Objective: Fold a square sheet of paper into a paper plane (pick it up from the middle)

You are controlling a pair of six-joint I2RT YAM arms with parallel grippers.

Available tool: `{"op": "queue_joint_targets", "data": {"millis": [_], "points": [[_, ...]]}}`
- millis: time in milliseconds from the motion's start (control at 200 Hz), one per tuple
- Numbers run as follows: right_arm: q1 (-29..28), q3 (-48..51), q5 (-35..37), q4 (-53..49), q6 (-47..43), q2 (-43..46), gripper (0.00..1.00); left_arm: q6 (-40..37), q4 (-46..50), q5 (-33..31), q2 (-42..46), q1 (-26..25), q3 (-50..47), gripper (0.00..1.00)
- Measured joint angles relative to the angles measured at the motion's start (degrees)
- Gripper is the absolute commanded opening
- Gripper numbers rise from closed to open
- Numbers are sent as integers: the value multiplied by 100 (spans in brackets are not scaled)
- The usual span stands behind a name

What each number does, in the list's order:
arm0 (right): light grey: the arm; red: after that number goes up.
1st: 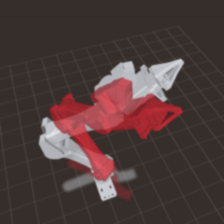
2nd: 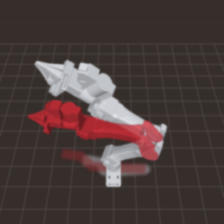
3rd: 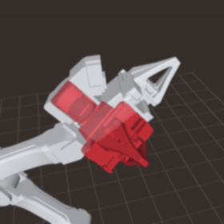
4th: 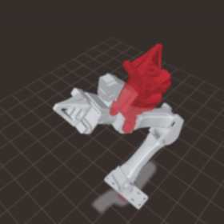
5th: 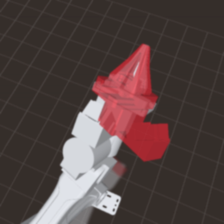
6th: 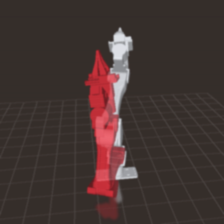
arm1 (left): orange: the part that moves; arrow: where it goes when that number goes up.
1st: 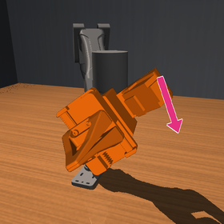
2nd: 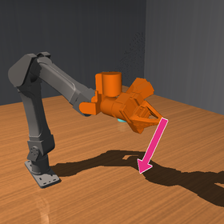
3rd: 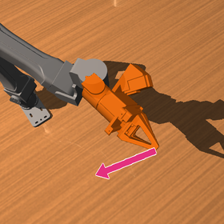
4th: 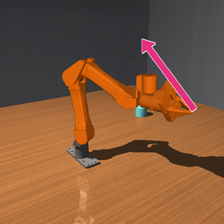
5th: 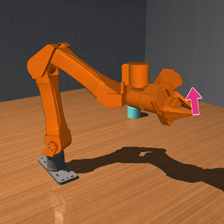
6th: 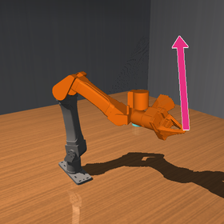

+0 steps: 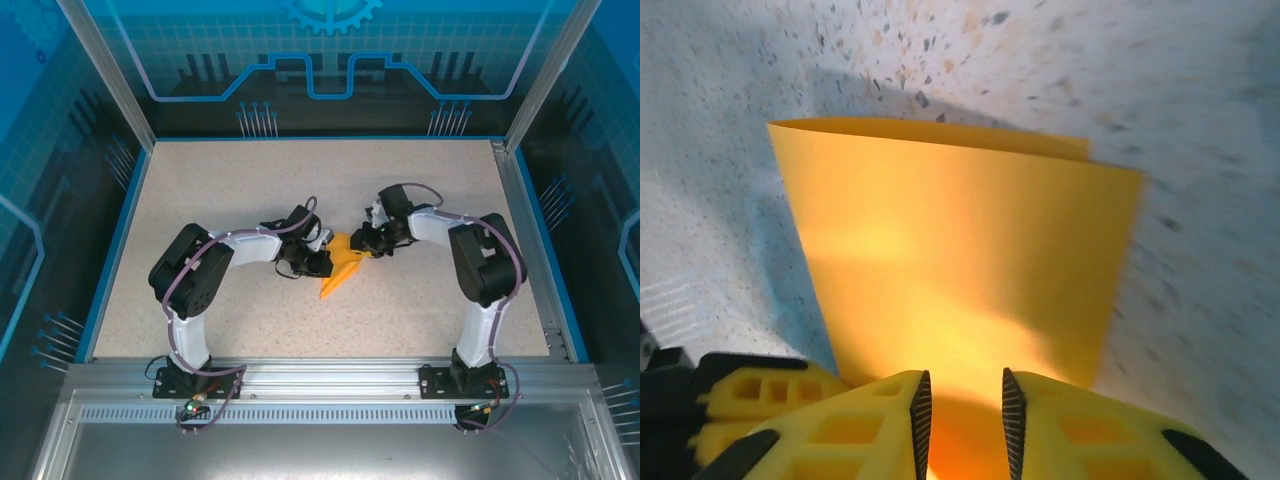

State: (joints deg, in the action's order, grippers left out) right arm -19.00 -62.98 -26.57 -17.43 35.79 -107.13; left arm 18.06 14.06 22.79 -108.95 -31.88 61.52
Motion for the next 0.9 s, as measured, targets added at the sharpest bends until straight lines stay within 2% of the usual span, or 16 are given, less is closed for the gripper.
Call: {"op": "queue_joint_targets", "data": {"millis": [80, 260, 445, 620, 770, 900], "points": [[144, 348, 87, 199, 81, 518, 16, -2, -2, 2, -4, 0, 0, 8], [66, 1565, -2, 1270, 551, 1569, 0, -17, -20, 15, -13, 2, 0, 8], [-828, 2444, -13, 2186, 1097, 1681, 0, -44, -22, 48, -22, 13, 0, 8], [-1639, 2660, 157, 2968, 1600, 1558, 0, -66, -24, 90, -33, 22, 0, 8], [-2035, 2662, 369, 3403, 1873, 1423, 0, -146, -33, 111, -42, 28, 0, 8], [-2127, 2702, 433, 3757, 2079, 1215, 0, -162, -35, 131, -50, 33, 0, 8]]}}
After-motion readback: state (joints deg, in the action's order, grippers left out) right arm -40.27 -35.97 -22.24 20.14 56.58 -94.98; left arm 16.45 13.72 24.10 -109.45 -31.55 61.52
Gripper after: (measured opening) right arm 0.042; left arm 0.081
